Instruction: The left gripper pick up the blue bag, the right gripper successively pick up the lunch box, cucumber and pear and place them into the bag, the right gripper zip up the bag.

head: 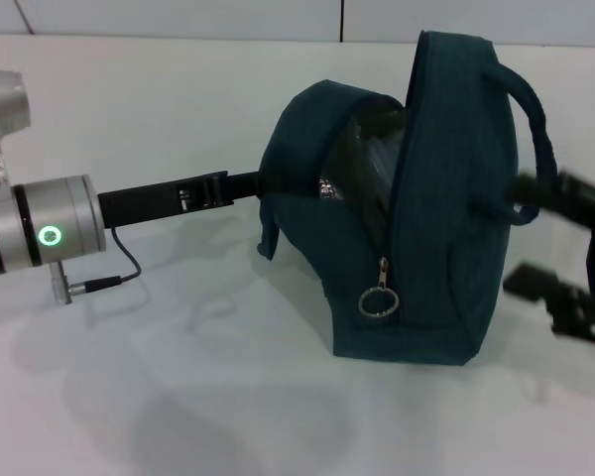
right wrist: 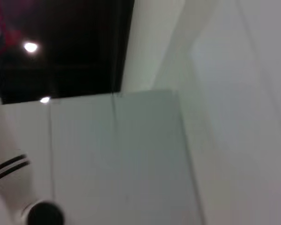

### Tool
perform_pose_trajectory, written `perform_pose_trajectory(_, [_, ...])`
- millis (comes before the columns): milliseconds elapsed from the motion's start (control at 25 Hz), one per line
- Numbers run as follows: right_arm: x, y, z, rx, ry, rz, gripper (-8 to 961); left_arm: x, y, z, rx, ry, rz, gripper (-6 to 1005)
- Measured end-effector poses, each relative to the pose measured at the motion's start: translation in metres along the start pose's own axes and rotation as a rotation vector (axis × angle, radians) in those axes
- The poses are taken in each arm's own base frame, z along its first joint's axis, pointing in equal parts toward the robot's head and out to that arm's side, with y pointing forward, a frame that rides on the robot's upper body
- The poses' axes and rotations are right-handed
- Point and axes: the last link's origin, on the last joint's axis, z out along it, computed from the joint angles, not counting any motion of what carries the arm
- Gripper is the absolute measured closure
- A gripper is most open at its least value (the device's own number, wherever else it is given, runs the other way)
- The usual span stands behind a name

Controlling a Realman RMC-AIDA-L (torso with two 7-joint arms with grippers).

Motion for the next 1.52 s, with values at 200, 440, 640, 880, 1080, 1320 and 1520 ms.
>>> perform_pose_trajectory(200, [0.014, 0.005, -0.013, -0.027, 0.142, 0.160, 229, 0.001, 0.001, 0.001, -0.003, 0.002, 0.002, 944])
perform_pose_trajectory(440, [0.039, -0.003, -0.001, -0.027, 0.286, 0.276, 229, 0.001, 0.002, 0.004, -0.010, 0.002, 0.002, 944])
perform_pose_trajectory(640, [0.055, -0.013, 0.015, 0.010, 0.358, 0.283, 229, 0.001, 0.002, 0.004, -0.011, 0.002, 0.001, 944])
perform_pose_trajectory(880, [0.066, -0.022, 0.025, 0.054, 0.406, 0.274, 230, -0.001, 0.002, 0.003, -0.009, 0.004, -0.003, 944])
perform_pose_trajectory(1080, [0.063, -0.026, 0.024, 0.073, 0.394, 0.262, 230, -0.002, 0.001, 0.002, -0.008, 0.008, -0.008, 943])
perform_pose_trajectory(1320, [0.068, -0.033, 0.027, 0.116, 0.421, 0.248, 246, -0.001, 0.002, 0.002, -0.011, 0.017, -0.010, 943])
perform_pose_trajectory(1520, [0.072, -0.037, 0.029, 0.151, 0.429, 0.241, 262, -0.001, 0.002, 0.002, -0.012, 0.019, -0.010, 943])
